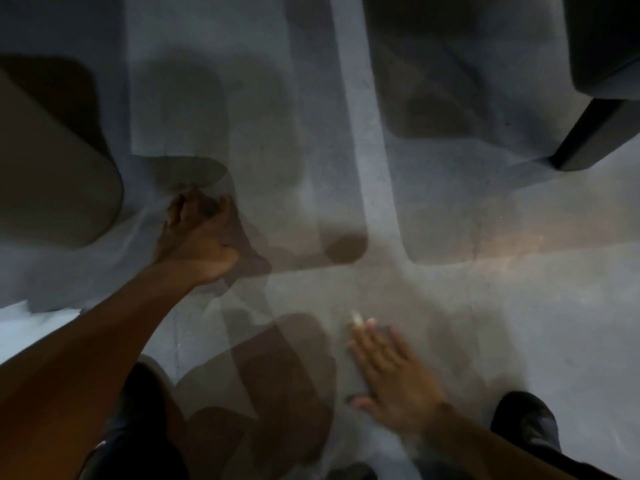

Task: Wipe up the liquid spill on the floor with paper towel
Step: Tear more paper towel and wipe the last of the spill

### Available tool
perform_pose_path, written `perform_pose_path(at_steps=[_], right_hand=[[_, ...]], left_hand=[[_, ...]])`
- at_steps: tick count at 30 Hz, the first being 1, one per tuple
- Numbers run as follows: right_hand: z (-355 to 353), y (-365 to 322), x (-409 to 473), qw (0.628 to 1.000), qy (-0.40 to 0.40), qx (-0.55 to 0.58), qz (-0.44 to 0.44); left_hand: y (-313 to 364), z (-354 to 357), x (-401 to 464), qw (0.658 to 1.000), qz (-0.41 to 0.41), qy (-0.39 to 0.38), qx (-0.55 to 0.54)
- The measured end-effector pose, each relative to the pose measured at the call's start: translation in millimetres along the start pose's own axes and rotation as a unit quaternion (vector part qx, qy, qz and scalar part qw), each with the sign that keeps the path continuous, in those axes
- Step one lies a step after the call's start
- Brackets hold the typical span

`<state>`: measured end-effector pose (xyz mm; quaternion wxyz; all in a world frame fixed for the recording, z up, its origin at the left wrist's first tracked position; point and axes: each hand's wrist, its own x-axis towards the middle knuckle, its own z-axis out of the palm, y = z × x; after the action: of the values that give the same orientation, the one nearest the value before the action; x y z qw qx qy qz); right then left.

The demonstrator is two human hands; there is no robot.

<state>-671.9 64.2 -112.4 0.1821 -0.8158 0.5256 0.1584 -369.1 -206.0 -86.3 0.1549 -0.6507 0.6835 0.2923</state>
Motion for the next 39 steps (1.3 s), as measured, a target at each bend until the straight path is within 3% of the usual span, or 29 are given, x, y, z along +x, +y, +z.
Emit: perform_pose_path(at_steps=[2, 4, 7, 9, 10, 13, 15, 16, 18, 21, 24, 26, 28, 30, 33, 35, 37, 39], right_hand=[[-2.8, 35.7, -2.3, 0.984, -0.002, 0.032, 0.173], [-20.0, 59.2, 24.6, 0.933, 0.036, 0.11, 0.342], [-52.8, 57.7, 117.5, 0.872, 0.12, 0.208, 0.427], [-76.9, 34.0, 189.3, 0.875, 0.151, 0.233, 0.397], [-87.3, 14.3, 218.2, 0.9, 0.151, 0.21, 0.351], [-100.7, -54.7, 239.3, 0.99, 0.083, 0.104, 0.048], [-87.2, -66.2, 199.1, 0.993, 0.037, 0.029, -0.112], [-77.1, -54.8, 176.0, 0.989, 0.027, 0.007, -0.143], [-64.5, -9.2, 149.2, 0.991, 0.031, 0.013, -0.128], [-78.8, 73.3, 164.2, 0.994, 0.06, 0.044, 0.076], [-128.6, 107.4, 241.4, 0.941, 0.11, 0.129, 0.294], [-159.6, 88.1, 311.9, 0.901, 0.142, 0.2, 0.358], [-174.9, 50.6, 366.0, 0.918, 0.141, 0.185, 0.322], [-171.6, -2.8, 385.1, 0.963, 0.149, 0.128, 0.184], [-144.5, -66.8, 329.8, 0.982, 0.154, 0.099, -0.04], [-125.9, -80.7, 269.1, 0.98, 0.079, -0.005, -0.181], [-111.4, -48.8, 244.8, 0.977, 0.066, -0.047, -0.195], [-110.1, -1.8, 250.4, 0.988, 0.097, -0.072, -0.101]], left_hand=[[-2.2, 1.4, 1.7, 1.0, 0.005, -0.004, 0.0], [-4.5, 3.3, 1.6, 1.0, 0.009, -0.005, -0.004], [-10.3, 1.6, 1.5, 0.999, 0.014, -0.01, -0.03], [-15.3, -2.4, -5.2, 0.996, 0.041, 0.032, -0.068], [-21.7, -2.0, -8.7, 0.99, 0.067, 0.082, -0.09], [-47.8, -3.0, -17.2, 0.96, 0.083, 0.237, -0.128], [-67.9, -5.2, -18.6, 0.965, 0.053, 0.235, -0.103], [-76.8, -2.9, -17.4, 0.97, 0.052, 0.226, -0.074], [-84.6, -1.6, -17.1, 0.981, 0.048, 0.183, -0.038], [-81.0, 2.3, -20.5, 0.988, -0.021, 0.13, -0.074], [-84.0, 1.5, -19.7, 0.981, -0.062, 0.133, -0.13], [-91.8, 2.4, -20.0, 0.98, -0.056, 0.142, -0.127], [-87.7, 5.5, -29.2, 0.979, -0.043, 0.141, -0.143], [-91.1, 11.7, -39.5, 0.976, -0.018, 0.153, -0.153], [-101.3, 17.8, -45.1, 0.971, -0.004, 0.165, -0.171], [-107.1, 20.5, -42.8, 0.968, 0.005, 0.182, -0.171], [-105.5, 19.3, -41.5, 0.967, -0.006, 0.186, -0.172], [-98.9, 18.9, -43.9, 0.965, -0.013, 0.186, -0.182]])
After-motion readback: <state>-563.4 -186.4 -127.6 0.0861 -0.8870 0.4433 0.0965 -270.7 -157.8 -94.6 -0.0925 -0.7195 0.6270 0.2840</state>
